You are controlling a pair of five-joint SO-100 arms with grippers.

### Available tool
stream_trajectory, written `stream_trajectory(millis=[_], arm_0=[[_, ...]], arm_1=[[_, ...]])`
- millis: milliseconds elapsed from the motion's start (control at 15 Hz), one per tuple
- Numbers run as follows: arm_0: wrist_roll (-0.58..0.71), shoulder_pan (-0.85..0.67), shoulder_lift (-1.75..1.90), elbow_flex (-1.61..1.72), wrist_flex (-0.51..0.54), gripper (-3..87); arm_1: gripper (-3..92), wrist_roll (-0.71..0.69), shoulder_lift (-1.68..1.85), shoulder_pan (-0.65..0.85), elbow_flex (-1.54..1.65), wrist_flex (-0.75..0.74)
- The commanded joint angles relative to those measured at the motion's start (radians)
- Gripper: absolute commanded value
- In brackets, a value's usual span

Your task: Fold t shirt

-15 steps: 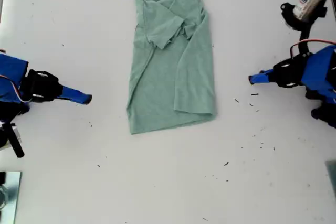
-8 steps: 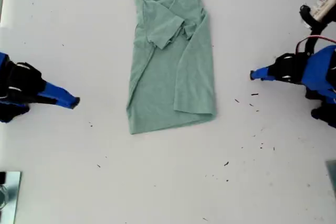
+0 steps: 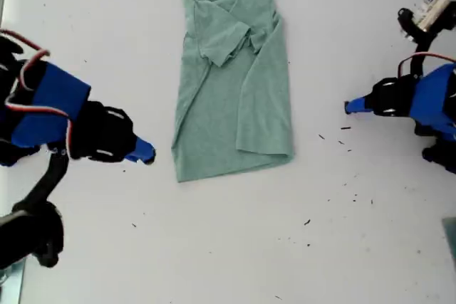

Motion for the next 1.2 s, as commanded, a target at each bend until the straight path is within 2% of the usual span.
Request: stream_trajectory(millis=[0, 133, 333, 400, 467, 533, 600, 733, 933, 1133], arm_0=[[0.038, -0.043, -0.061, -0.041, 0.006, 27.1], [0.038, -0.097, -0.181, 0.052, -0.012, 29.2], [0.049, -0.170, -0.348, 0.173, -0.141, 29.6], [0.084, -0.193, -0.376, 0.253, -0.242, 29.4], [0.095, -0.210, -0.426, 0.305, -0.321, 28.3], [0.087, -0.218, -0.500, 0.314, -0.345, 20.6], [0.048, -0.215, -0.525, 0.305, -0.325, -0.1], [-0.095, -0.161, -0.333, 0.225, -0.138, -0.1], [-0.080, -0.216, -0.077, 0.209, -0.074, -0.1], [-0.052, -0.229, -0.127, 0.086, -0.067, -0.1]], arm_1=[[4.6, 0.002, 0.006, -0.012, 0.044, -0.018], [4.5, 0.006, 0.006, -0.020, 0.044, -0.018], [4.1, 0.015, 0.006, -0.041, 0.044, -0.018], [4.0, 0.015, 0.006, -0.048, 0.044, -0.018], [4.0, 0.020, 0.006, -0.055, 0.044, -0.018], [3.9, 0.020, 0.006, -0.057, 0.044, -0.018], [3.9, 0.018, 0.006, -0.057, 0.044, -0.018], [3.7, 0.023, 0.006, -0.061, 0.044, -0.018], [3.3, 0.026, 0.006, -0.064, 0.044, -0.018], [3.0, 0.026, 0.006, -0.063, 0.044, -0.018]])
